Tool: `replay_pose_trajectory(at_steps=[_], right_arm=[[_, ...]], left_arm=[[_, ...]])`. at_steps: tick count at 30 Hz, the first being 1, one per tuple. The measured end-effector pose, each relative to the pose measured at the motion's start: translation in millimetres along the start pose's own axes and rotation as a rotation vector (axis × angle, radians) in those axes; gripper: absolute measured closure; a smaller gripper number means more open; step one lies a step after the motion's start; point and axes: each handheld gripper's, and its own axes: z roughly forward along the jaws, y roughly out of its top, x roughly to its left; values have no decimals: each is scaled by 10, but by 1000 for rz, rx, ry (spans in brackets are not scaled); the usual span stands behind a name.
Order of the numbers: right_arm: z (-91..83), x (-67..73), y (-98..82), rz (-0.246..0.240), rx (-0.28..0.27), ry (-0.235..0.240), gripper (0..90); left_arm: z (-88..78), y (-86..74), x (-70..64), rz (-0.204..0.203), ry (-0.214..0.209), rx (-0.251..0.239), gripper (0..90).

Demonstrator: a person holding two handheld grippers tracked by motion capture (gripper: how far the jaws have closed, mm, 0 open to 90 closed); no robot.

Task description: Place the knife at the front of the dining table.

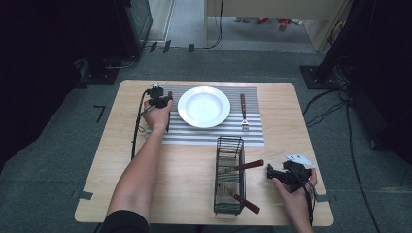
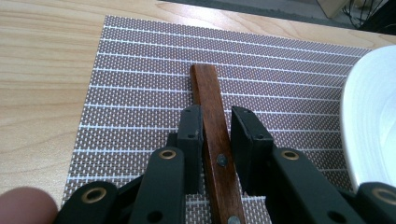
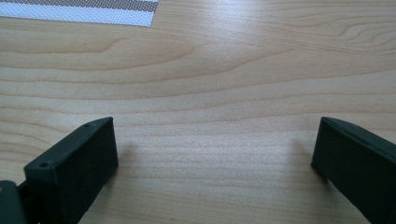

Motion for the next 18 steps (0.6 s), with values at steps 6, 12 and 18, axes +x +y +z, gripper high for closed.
replay_pose_trajectory(at_steps=[6, 12, 18], right_arm=[[0, 0, 0, 0, 0, 0, 0], [0, 0, 0, 0, 0, 0, 0], [-1, 1, 0, 1, 1, -1, 0]], left_arm=[[-6, -11, -17, 19, -21, -3, 645], [-73, -17, -16, 44, -24, -12, 578], [-298, 25, -28, 73, -35, -81, 321]])
